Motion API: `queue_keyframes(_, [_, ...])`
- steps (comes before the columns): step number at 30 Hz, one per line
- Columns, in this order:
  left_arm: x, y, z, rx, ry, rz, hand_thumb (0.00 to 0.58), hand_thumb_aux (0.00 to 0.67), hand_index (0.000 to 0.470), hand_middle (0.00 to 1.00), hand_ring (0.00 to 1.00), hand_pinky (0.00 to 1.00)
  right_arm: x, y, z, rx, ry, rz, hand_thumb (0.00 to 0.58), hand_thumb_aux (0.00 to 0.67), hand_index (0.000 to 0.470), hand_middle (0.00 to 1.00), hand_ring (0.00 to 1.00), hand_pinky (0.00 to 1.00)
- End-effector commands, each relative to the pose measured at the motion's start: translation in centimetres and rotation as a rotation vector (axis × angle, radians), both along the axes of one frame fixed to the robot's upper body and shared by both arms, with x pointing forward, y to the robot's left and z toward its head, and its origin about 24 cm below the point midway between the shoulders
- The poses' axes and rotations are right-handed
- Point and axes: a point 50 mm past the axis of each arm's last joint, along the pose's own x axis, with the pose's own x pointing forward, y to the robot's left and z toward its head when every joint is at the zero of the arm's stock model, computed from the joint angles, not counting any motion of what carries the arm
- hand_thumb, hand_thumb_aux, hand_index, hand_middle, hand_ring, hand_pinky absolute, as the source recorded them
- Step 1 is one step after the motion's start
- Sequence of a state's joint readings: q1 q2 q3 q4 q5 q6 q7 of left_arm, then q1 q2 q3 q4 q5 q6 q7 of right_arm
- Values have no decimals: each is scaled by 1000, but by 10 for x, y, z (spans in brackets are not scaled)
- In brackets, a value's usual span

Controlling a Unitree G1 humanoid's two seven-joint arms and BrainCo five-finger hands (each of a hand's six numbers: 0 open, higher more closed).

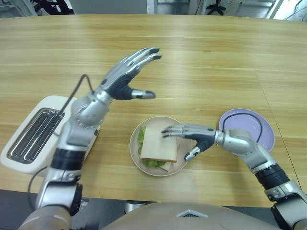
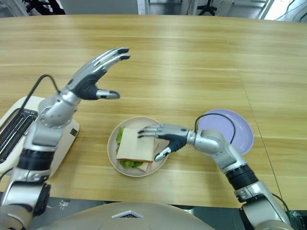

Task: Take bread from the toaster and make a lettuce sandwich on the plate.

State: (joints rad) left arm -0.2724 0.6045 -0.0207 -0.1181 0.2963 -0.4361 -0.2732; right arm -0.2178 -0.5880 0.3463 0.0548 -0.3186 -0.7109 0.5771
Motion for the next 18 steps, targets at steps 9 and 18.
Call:
queue_keyframes(9, [-79, 48, -18, 93, 463, -240, 168, 105, 72, 0, 0, 0, -27, -30, 32, 116, 179, -16, 0, 0, 0, 0, 0, 0])
queue_keyframes(18, [-93, 73, -73, 353, 964, -277, 580, 670, 460, 1000, 1000, 1000, -51, -66, -22, -240, 533, -20, 580, 670, 460, 1000, 1000, 1000])
